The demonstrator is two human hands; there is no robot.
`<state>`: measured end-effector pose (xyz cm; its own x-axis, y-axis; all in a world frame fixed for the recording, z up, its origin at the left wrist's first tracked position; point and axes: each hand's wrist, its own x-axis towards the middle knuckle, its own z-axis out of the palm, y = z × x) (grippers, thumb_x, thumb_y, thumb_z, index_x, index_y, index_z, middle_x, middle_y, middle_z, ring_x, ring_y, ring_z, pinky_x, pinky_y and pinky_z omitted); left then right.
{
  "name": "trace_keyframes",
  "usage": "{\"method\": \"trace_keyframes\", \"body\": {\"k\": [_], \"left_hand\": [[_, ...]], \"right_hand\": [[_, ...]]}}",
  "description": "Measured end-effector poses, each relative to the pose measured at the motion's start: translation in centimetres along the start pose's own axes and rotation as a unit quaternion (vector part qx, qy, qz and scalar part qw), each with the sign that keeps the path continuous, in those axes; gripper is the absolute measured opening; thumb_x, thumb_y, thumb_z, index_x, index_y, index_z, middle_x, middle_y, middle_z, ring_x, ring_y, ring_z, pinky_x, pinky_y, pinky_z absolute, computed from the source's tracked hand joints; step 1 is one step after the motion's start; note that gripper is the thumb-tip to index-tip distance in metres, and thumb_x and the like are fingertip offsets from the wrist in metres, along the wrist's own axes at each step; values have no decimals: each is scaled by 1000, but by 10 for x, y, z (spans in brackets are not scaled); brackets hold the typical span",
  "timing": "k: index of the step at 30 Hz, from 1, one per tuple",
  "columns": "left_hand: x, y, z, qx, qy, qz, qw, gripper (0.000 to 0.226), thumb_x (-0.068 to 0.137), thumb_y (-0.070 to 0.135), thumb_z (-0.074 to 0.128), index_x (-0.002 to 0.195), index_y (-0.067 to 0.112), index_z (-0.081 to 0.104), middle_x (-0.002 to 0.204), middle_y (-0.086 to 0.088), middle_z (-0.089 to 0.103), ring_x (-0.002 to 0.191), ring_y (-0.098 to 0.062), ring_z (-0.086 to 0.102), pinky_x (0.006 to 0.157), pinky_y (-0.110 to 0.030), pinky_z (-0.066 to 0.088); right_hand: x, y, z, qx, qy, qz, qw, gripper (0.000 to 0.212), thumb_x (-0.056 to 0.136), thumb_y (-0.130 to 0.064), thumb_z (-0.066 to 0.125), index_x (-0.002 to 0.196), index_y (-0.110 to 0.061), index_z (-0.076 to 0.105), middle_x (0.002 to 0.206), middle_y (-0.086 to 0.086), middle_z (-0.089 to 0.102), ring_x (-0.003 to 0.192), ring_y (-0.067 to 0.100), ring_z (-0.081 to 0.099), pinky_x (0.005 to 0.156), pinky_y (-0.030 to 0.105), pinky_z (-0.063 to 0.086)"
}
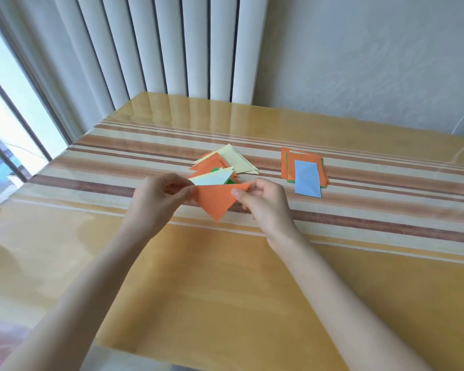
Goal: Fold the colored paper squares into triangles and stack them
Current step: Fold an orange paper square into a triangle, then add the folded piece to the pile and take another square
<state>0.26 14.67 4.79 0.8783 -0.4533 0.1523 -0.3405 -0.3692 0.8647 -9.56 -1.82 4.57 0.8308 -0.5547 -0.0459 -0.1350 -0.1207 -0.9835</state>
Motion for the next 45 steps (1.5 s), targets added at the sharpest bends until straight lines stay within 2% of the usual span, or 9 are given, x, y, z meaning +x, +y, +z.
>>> {"method": "trace_keyframes", "body": {"k": [3, 8, 16, 18, 21, 27, 35, 41, 45], "left_hand": [[9, -11, 11, 68, 65, 13, 995, 6, 86, 12, 68, 84, 18, 69, 72, 15, 65, 72, -2, 62, 69, -17, 45], [18, -32, 33, 231, 93, 8, 968, 30, 87, 17, 67, 116, 13, 64, 101, -5, 61, 102, -30, 51, 83, -37, 34], [-16, -31, 46, 409, -16, 175, 896, 38, 89, 29, 38, 100, 11, 69, 105, -7, 67, 89, -27, 66, 86, -34, 36], [-19, -35, 45, 405, -36, 169, 898, 41, 91, 31, 35, 105, 10, 68, 109, -7, 66, 93, -28, 65, 90, -34, 37], [-16, -37, 45, 395, -32, 169, 903, 41, 92, 32, 35, 108, 11, 67, 112, -6, 65, 97, -27, 64, 91, -34, 38], [-10, -37, 48, 359, -39, 124, 924, 55, 90, 39, 30, 126, 12, 62, 131, -4, 59, 124, -25, 50, 101, -31, 26], [-2, -27, 42, 250, -17, 111, 962, 65, 78, 47, 27, 123, 16, 63, 136, -4, 51, 123, -29, 41, 100, -41, 31], [-13, 5, 66, 215, 11, 233, 948, 38, 88, 28, 38, 108, 11, 66, 121, -7, 57, 109, -26, 45, 91, -34, 33], [-21, 17, 107, 206, -59, 265, 940, 30, 87, 22, 39, 101, 12, 64, 114, -5, 58, 104, -23, 48, 90, -30, 35]], "right_hand": [[21, 14, 21, -58, 51, -6, 997, 4, 84, -12, 69, 82, -9, 66, 80, 5, 72, 79, 23, 68, 76, 37, 53], [37, 29, 37, -310, 124, -63, 941, 17, 88, -30, 65, 83, -16, 59, 85, 1, 66, 89, 23, 55, 64, 32, 38], [47, 29, 38, -505, 191, -178, 822, 32, 75, -30, 77, 98, -14, 60, 98, 8, 60, 92, 31, 55, 74, 37, 42], [44, 36, 31, -487, 148, -306, 804, 22, 76, -6, 62, 96, -13, 67, 97, 6, 62, 88, 30, 56, 72, 37, 45], [34, 42, 18, -493, -5, -381, 782, 53, 69, 1, 35, 103, -14, 73, 104, 5, 68, 97, 28, 60, 81, 35, 45], [31, 36, 13, -501, -112, -253, 820, 64, 84, 8, 43, 141, -20, 47, 151, -2, 39, 141, 21, 29, 115, 35, 11], [28, 36, -8, -330, -95, -243, 907, 66, 81, 18, 35, 139, -11, 48, 146, 4, 44, 135, 20, 32, 115, 28, 20], [34, 53, -85, -378, 157, -202, 890, 29, 89, -2, 56, 118, -1, 64, 122, 14, 61, 116, 34, 53, 99, 37, 38], [45, 57, -117, -453, 84, -39, 887, 60, 96, -41, 52, 143, -6, 39, 151, 9, 36, 142, 25, 24, 113, 33, 18]]}}
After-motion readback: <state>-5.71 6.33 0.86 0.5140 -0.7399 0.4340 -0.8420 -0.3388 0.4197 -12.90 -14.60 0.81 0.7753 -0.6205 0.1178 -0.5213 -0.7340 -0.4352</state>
